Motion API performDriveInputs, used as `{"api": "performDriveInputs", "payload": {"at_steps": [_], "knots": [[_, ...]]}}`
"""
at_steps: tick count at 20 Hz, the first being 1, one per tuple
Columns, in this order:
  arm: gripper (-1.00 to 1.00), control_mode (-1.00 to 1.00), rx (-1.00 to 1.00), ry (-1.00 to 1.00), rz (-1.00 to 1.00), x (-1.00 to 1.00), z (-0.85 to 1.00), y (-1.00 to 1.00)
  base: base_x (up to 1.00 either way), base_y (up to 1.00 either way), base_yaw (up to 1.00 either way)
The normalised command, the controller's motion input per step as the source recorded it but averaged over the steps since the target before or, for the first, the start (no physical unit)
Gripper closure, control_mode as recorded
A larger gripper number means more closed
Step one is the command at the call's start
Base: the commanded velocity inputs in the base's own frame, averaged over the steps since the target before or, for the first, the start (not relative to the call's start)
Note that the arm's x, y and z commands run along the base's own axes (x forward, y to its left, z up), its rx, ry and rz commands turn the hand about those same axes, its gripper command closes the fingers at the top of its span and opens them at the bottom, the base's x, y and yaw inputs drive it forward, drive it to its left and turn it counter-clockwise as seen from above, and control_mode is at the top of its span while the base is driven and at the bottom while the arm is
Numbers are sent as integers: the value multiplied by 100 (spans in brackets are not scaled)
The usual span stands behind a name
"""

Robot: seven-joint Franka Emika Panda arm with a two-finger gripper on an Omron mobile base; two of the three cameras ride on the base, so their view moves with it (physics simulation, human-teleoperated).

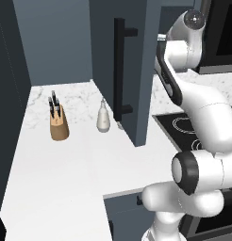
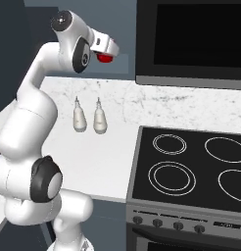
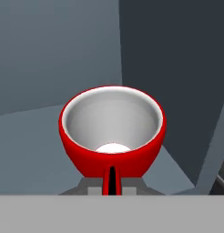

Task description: Gather all objects into one cabinet and sort the glasses and bowls to opposite sides.

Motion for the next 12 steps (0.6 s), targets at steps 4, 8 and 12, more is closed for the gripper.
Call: {"api": "performDriveInputs", "payload": {"at_steps": [4, 8, 12], "knots": [[100, -100, 0, -17, 0, -65, 7, 0, 0, 0, 0], [100, -100, 0, -18, 0, -48, 9, 0, 0, 0, 0], [100, -100, 0, -16, 0, -42, 7, 0, 0, 0, 0]]}}
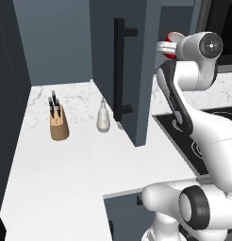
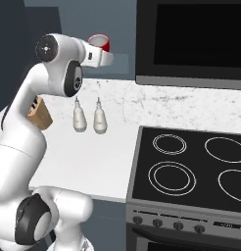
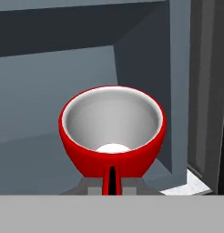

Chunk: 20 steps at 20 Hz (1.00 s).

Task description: Gather all objects into one cabinet and sort the glasses and bowls to opposite sides.

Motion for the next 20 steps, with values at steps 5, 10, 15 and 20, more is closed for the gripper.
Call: {"api": "performDriveInputs", "payload": {"at_steps": [5, 10, 15, 20], "knots": [[100, 100, 0, -3, 0, -9, 1, 0, -45, 0, 0], [100, 100, 0, 0, 0, 0, 0, 0, -89, 0, -1], [100, 100, 0, 0, 0, 0, 0, 0, -86, 0, 0], [100, 100, 0, 0, 0, 0, 0, 0, -74, 0, 0]]}}
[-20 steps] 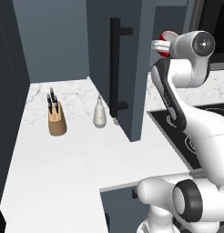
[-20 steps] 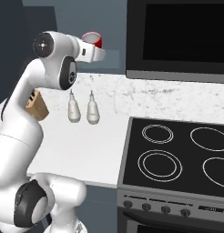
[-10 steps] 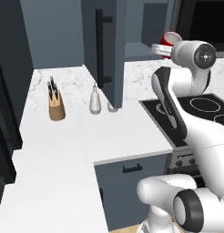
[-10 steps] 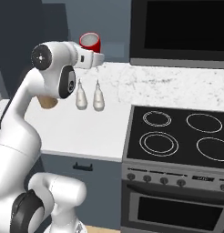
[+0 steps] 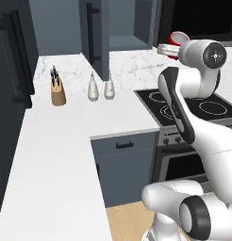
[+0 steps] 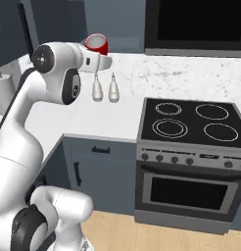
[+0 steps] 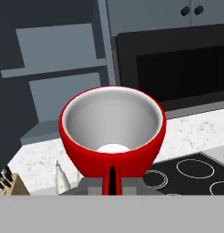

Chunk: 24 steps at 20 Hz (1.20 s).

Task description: Gather all objects into one cabinet and sort the glasses and bowls to opposite sides.

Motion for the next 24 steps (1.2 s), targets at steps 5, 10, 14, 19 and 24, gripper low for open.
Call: {"api": "performDriveInputs", "payload": {"at_steps": [5, 10, 14, 19, 24], "knots": [[100, 100, 0, 0, 0, 0, 0, 0, -61, -3, 0], [100, 100, 0, 0, 0, 0, 0, 0, -75, -21, 1], [100, 100, 0, 0, 0, 0, 0, 0, -66, -16, 18], [100, 100, 0, 0, 0, 0, 0, 0, -57, -21, 30], [100, 100, 0, 0, 0, 0, 0, 0, -47, -27, 30]]}}
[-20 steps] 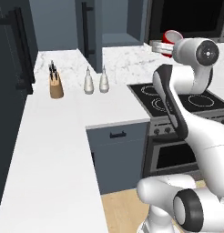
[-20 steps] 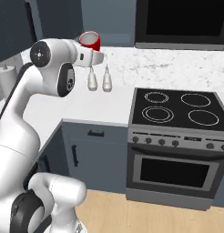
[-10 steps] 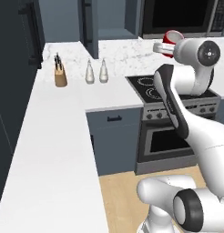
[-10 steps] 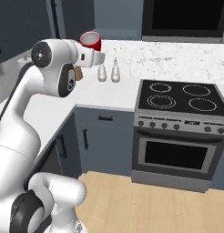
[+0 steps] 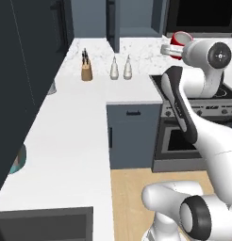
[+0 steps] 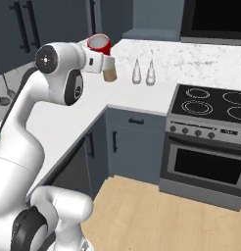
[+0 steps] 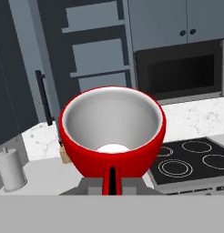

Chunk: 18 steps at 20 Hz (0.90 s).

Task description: Gather all objects into one cabinet and sort the glasses and bowls to opposite sides.

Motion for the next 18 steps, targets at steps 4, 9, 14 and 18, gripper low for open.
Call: {"api": "performDriveInputs", "payload": {"at_steps": [4, 9, 14, 18], "knots": [[100, 100, 0, 0, 0, 0, 0, 0, -29, -41, 6], [100, 100, 0, 0, 0, 0, 0, 0, -53, -46, 0], [100, 100, 0, 0, 0, 0, 0, 0, -82, -85, -2], [100, 100, 0, 0, 0, 0, 0, 0, -39, -88, -2]]}}
